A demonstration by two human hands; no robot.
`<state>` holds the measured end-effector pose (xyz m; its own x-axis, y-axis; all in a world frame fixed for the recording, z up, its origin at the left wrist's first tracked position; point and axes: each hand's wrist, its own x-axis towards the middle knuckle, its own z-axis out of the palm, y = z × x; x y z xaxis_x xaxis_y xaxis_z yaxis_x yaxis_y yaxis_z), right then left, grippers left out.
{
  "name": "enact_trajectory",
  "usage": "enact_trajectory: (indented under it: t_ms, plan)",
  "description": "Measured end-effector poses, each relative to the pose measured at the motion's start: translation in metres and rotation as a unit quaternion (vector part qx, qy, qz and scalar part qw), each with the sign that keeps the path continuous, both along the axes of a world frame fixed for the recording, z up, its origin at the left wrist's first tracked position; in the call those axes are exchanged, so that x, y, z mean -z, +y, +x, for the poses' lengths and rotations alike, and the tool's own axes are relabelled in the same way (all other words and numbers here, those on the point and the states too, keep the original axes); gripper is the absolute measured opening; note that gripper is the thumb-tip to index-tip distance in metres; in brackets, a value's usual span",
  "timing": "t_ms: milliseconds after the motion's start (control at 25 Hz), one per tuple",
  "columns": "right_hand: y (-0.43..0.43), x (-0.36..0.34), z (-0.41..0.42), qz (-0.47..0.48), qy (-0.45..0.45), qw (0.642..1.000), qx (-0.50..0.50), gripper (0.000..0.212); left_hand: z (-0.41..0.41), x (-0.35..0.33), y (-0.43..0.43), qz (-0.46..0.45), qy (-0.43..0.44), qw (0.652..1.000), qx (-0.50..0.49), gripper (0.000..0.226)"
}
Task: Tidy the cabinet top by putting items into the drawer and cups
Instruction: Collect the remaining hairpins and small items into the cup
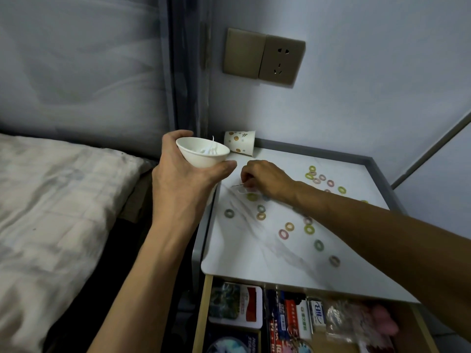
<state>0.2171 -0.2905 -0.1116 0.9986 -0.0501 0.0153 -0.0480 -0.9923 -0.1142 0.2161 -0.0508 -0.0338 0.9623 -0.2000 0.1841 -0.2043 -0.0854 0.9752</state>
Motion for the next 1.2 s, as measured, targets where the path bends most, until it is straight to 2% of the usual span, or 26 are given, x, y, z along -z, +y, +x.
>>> enact_trajectory:
  t_ms: [160, 240, 320, 360, 520, 640, 840, 1000, 1200]
  plan:
    - [0.004, 0.000, -0.004, -0.034, 0.023, 0.999, -0.005, 0.007, -0.003, 0.001, -0.003, -0.004, -0.003, 1.000, 0.009, 0.073]
    - [0.001, -0.004, -0.003, 0.033, 0.004, 0.998, 0.047, 0.003, -0.004, 0.001, -0.003, -0.002, -0.006, 1.000, 0.012, 0.073]
    - [-0.006, -0.010, -0.005, 0.126, -0.054, 0.985, 0.106, 0.011, -0.005, 0.000, -0.002, 0.003, -0.005, 1.000, 0.015, 0.072]
    - [-0.009, -0.014, -0.008, 0.141, -0.071, 0.982, 0.104, 0.010, -0.004, 0.000, -0.002, 0.003, -0.002, 1.000, 0.015, 0.072]
    - [-0.007, -0.014, -0.028, 0.100, -0.036, 0.993, 0.053, 0.011, -0.006, -0.001, -0.004, 0.000, 0.001, 1.000, 0.014, 0.072]
    - [-0.003, -0.001, -0.030, 0.101, -0.058, 0.992, 0.057, 0.011, -0.008, -0.002, -0.005, -0.005, 0.002, 1.000, 0.018, 0.072]
    - [-0.008, 0.000, -0.022, 0.171, -0.083, 0.974, 0.120, 0.016, -0.005, 0.000, -0.004, -0.003, 0.008, 1.000, 0.013, 0.071]
    - [-0.008, -0.001, -0.029, 0.190, -0.036, 0.976, 0.101, 0.015, -0.005, -0.001, -0.005, 0.000, 0.007, 1.000, 0.014, 0.074]
    - [0.002, -0.003, -0.029, 0.114, 0.018, 0.990, 0.086, 0.006, -0.007, -0.002, -0.007, 0.005, 0.011, 1.000, 0.013, 0.072]
